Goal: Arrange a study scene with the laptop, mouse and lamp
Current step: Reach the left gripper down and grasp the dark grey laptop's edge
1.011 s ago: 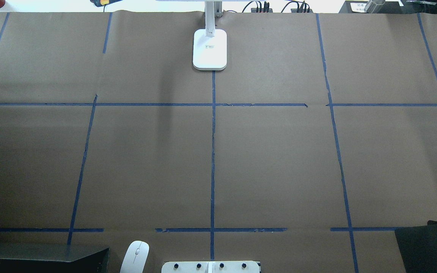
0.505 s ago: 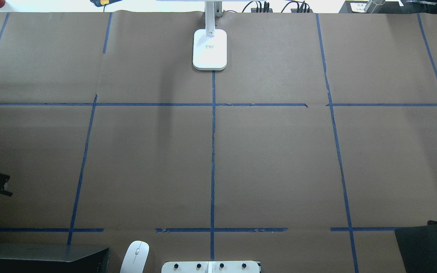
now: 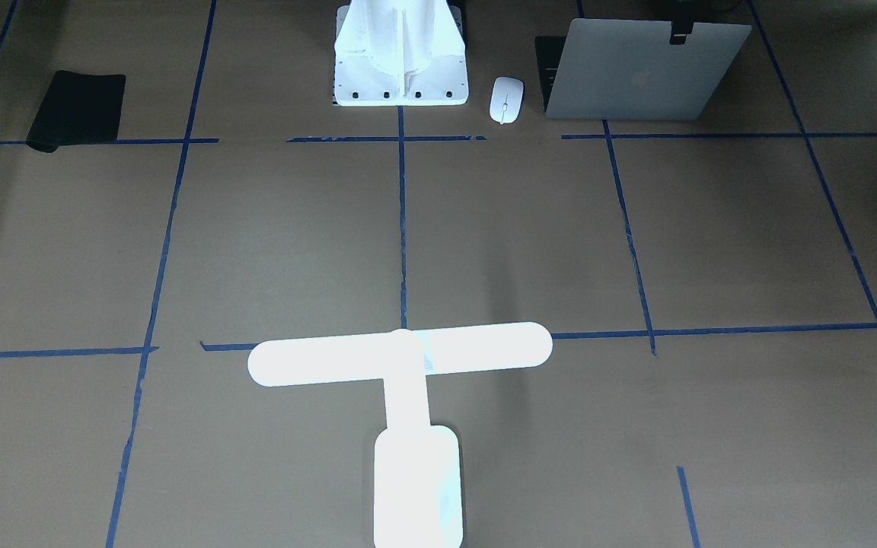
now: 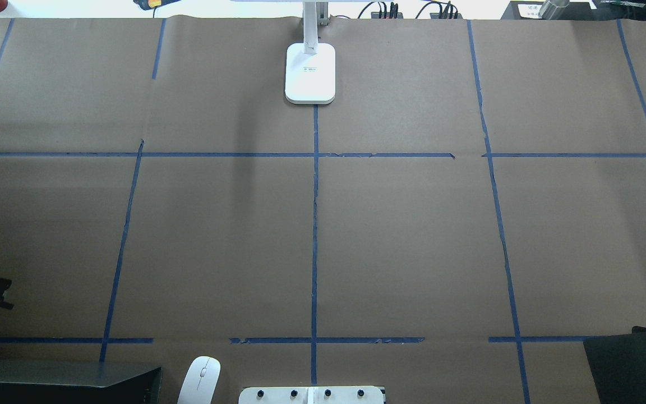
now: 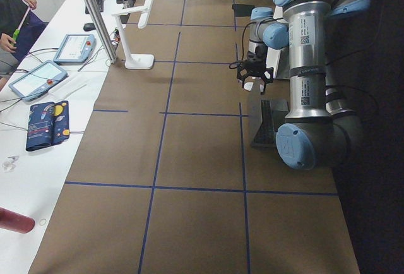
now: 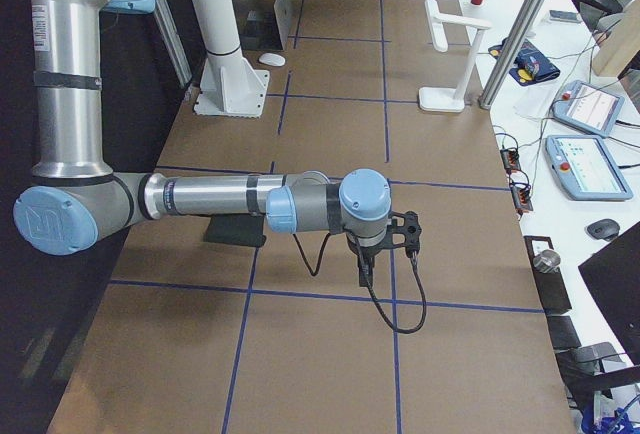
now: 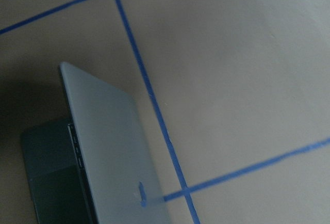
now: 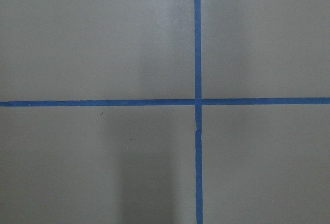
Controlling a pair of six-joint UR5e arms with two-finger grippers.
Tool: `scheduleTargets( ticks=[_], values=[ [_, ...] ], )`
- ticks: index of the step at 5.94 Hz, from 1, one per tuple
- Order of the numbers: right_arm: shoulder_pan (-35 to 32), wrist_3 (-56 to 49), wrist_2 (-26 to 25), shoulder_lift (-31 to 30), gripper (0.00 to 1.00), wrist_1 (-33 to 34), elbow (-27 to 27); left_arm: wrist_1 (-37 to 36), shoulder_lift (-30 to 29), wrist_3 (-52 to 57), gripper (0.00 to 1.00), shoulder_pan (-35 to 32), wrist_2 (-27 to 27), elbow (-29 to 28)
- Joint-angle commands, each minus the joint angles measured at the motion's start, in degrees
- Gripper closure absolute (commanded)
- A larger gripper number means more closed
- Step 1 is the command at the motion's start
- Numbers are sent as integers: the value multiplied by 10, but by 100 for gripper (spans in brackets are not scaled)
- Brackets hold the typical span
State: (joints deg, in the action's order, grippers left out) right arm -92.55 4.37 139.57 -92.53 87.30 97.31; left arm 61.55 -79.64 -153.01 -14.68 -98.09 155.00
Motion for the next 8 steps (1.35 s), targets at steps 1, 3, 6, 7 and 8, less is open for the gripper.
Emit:
scheduleTargets(
  ticks=[1, 3, 6, 7, 8],
  values=[
    [0, -1, 0, -2, 0, 0, 2, -9, 3, -42, 0, 32, 19, -1],
    [0, -1, 0, -3, 0, 0, 2, -10, -3, -56, 0, 45, 20, -11],
    [0, -1, -1, 0, 0, 0, 0, -10, -3, -103, 0, 96, 22, -30],
    [0, -1, 0, 0, 0, 0, 1, -10, -19, -107, 0, 96, 39, -44],
    [0, -1, -1, 0, 0, 0, -1, -11, -24, -108, 2, 96, 42, -59]
  ],
)
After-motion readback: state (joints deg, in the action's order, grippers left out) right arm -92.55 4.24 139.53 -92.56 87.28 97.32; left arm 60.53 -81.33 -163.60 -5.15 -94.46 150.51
